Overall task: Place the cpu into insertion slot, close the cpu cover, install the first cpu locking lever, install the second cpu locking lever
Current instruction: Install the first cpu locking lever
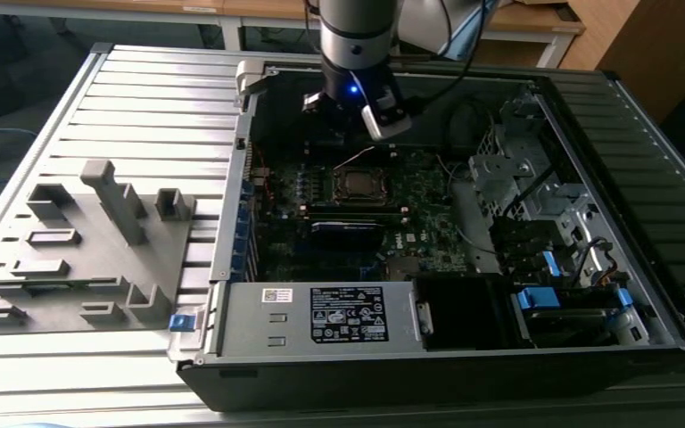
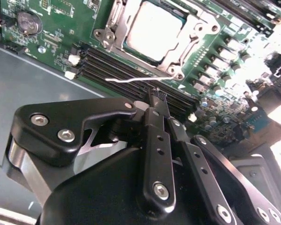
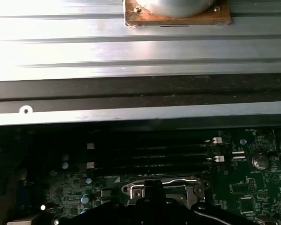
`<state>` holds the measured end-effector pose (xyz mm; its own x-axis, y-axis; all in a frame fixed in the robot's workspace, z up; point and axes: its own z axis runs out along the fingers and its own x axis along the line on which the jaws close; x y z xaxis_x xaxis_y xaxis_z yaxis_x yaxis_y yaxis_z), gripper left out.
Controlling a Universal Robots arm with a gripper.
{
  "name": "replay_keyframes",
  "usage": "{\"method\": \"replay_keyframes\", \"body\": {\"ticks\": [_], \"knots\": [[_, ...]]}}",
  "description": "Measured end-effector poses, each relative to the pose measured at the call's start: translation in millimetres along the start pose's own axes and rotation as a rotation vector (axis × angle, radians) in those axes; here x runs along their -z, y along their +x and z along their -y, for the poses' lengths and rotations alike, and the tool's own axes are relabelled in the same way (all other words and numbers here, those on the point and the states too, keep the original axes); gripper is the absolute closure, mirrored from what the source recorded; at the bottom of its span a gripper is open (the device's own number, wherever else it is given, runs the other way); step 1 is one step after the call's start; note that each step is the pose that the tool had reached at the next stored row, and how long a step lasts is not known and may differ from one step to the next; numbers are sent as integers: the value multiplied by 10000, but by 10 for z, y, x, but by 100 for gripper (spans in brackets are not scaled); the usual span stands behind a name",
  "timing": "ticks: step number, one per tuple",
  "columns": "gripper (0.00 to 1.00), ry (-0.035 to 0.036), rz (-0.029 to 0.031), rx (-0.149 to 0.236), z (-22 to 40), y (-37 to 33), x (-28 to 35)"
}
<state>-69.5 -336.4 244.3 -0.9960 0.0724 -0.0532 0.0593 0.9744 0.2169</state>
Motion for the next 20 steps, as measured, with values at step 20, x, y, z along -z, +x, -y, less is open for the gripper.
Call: {"method": "replay_keyframes", "body": {"ticks": [20], "knots": [[89, -215, -28, -42, -6, -97, -118]]}}
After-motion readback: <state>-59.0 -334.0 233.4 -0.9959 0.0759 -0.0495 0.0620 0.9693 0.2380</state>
